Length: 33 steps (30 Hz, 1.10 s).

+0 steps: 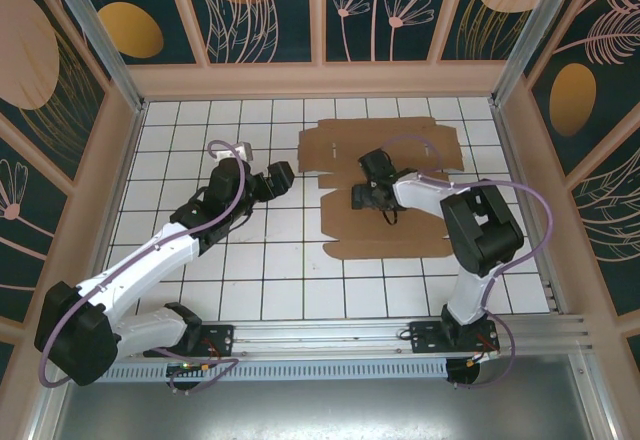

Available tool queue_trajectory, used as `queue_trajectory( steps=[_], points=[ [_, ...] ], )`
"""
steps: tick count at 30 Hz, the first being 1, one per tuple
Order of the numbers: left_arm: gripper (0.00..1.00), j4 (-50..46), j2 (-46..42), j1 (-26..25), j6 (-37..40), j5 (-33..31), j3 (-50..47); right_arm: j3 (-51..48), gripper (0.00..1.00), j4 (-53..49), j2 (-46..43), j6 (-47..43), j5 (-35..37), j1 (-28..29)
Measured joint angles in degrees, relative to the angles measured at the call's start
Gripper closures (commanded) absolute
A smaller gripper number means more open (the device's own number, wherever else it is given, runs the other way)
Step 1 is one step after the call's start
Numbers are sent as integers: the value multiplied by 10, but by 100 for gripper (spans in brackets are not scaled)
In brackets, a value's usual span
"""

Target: Fold the paper box

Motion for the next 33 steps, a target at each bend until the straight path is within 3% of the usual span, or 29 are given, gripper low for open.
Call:
queue_trajectory(
  steps=[7,12,14,18,22,24,33],
  points=[
    [1,5,-9,1,13,19,0,17,13,12,2,59,-84,71],
    [5,17,-9,2,30,43,-1,16,13,85,0,143,-177,103],
    [13,30,-9,2,33,53,-3,7,13,115,-15,163,-194,105],
    [45,73,18,3,22,89,-4,-38,11,163,-103,191,-196,80],
    [84,100,113,3,5,137,27,-113,15,251,-221,210,-204,11],
    [97,104,162,3,4,152,52,-137,15,277,-257,211,-203,-25],
    [100,97,317,19,18,170,177,-221,12,327,-278,248,-285,-168]
  ],
)
